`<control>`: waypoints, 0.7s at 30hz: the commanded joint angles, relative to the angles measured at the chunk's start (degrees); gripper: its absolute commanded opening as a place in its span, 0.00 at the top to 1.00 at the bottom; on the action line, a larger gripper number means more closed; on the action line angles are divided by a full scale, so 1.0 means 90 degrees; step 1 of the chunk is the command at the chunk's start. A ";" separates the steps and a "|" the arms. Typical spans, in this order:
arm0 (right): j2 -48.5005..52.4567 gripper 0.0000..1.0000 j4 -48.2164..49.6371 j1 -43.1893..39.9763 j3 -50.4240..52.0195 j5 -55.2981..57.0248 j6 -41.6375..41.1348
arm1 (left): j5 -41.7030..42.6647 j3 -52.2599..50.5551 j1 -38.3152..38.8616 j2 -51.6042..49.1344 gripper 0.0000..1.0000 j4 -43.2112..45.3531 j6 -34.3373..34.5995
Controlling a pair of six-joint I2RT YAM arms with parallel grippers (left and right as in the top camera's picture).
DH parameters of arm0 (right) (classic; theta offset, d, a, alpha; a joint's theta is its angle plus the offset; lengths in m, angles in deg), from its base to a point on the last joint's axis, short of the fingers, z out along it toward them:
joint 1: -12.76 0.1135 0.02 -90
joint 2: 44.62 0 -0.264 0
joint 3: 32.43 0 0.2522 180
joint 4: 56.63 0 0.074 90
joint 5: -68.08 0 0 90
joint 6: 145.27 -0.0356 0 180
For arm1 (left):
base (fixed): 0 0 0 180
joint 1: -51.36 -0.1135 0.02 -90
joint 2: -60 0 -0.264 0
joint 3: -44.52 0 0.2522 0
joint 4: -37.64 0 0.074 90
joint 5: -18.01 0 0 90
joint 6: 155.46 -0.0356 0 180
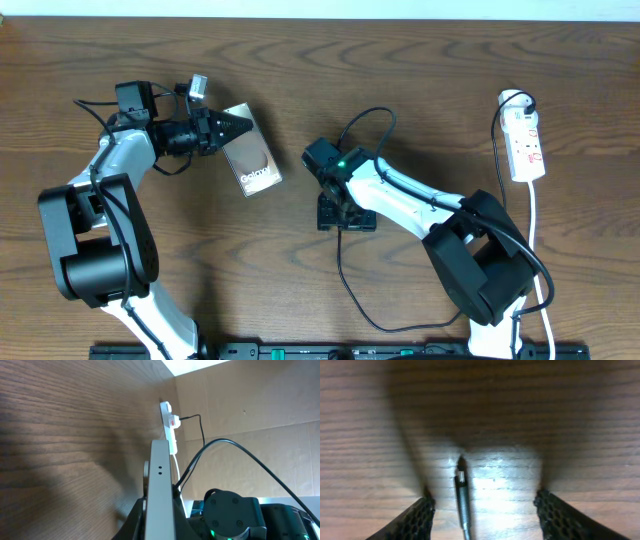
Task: Plug charger to phone and switch on socket
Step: 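Align the right gripper fingers around the cable plug on the table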
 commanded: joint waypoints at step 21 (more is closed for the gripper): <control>0.0493 0.50 0.0010 -0.0024 0.0024 -0.0095 0.0070 | 0.0226 0.0036 -0.0019 0.0005 0.93 -0.0017 -0.0039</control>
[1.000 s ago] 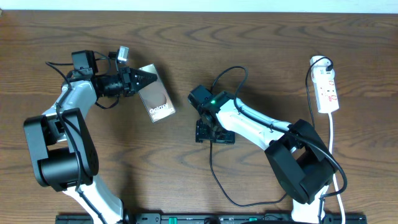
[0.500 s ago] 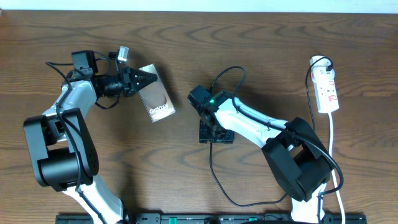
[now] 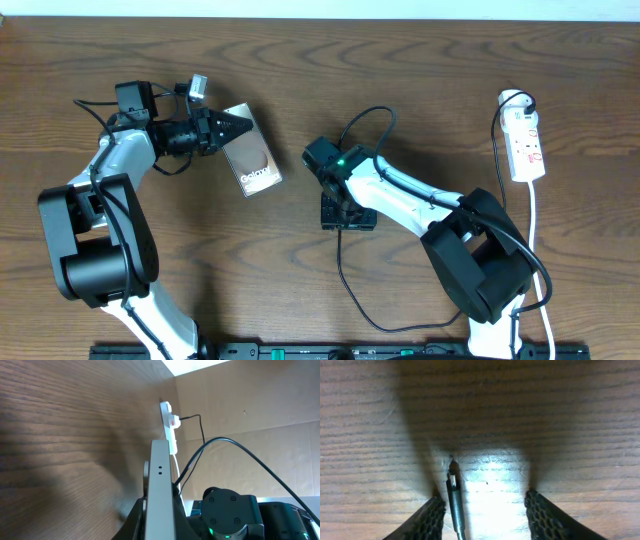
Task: Plug charger to phone and switch on socket
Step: 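Align the right gripper fingers around the cable plug on the table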
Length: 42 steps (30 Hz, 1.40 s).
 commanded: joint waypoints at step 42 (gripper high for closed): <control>0.0425 0.83 0.0085 0.0007 0.0100 -0.0488 0.0090 | 0.0226 0.0036 -0.0019 0.0005 0.93 -0.0017 -0.0039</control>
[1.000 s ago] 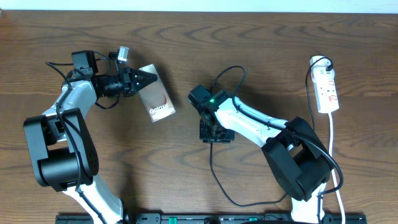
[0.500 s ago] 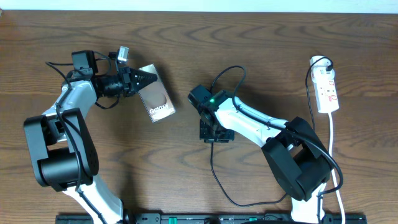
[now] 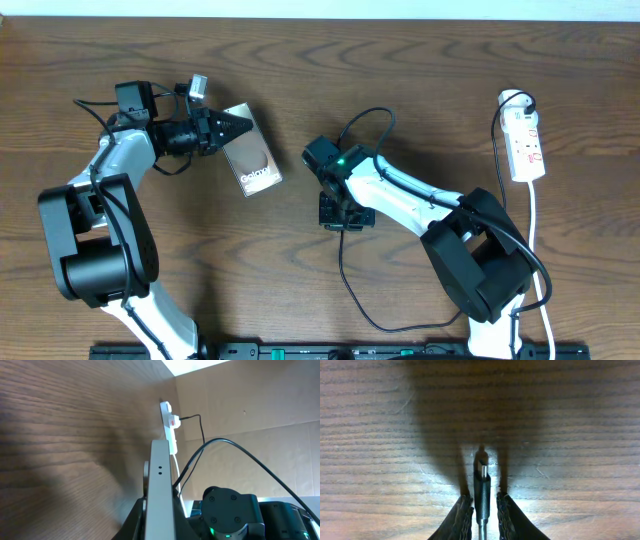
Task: Plug charger to phone and switch on socket
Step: 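Align the right gripper fingers around the cable plug on the table, then close the right gripper on the black cable's plug end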
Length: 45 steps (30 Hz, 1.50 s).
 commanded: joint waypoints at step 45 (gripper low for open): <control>0.0415 0.99 0.0095 0.0010 0.0121 -0.0107 0.0000 | 0.0226 0.0036 -0.0019 0.0005 0.92 -0.0022 -0.0039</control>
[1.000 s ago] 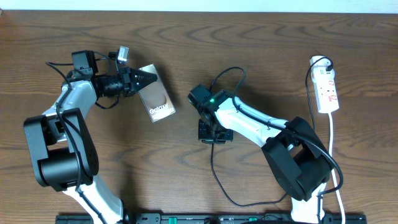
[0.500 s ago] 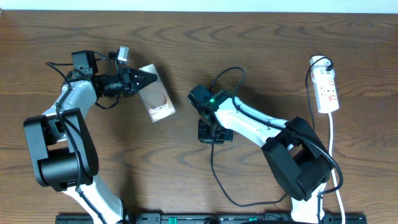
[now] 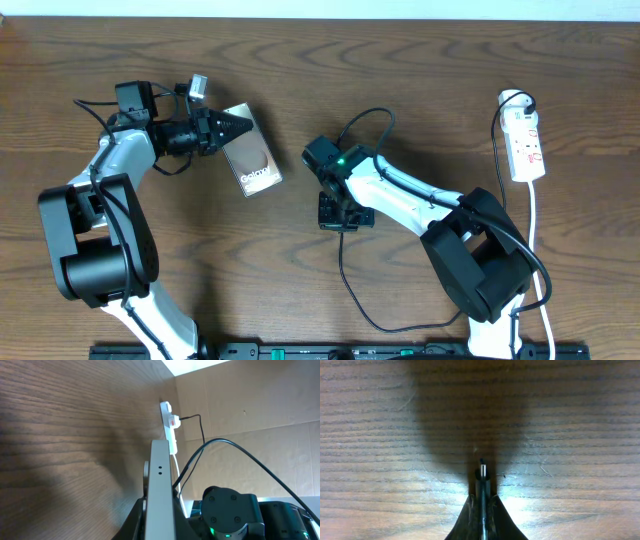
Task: Plug charger to phone and switch on socket
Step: 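Close the right gripper on the black cable's plug end, then lift the plug with the right gripper and swing it upward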
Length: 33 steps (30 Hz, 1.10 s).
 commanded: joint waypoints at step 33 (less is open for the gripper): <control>0.0406 0.99 0.1042 -0.0347 0.0126 -0.6841 0.5693 | 0.0029 0.0036 -0.0022 0.0005 0.93 -0.0012 -0.0041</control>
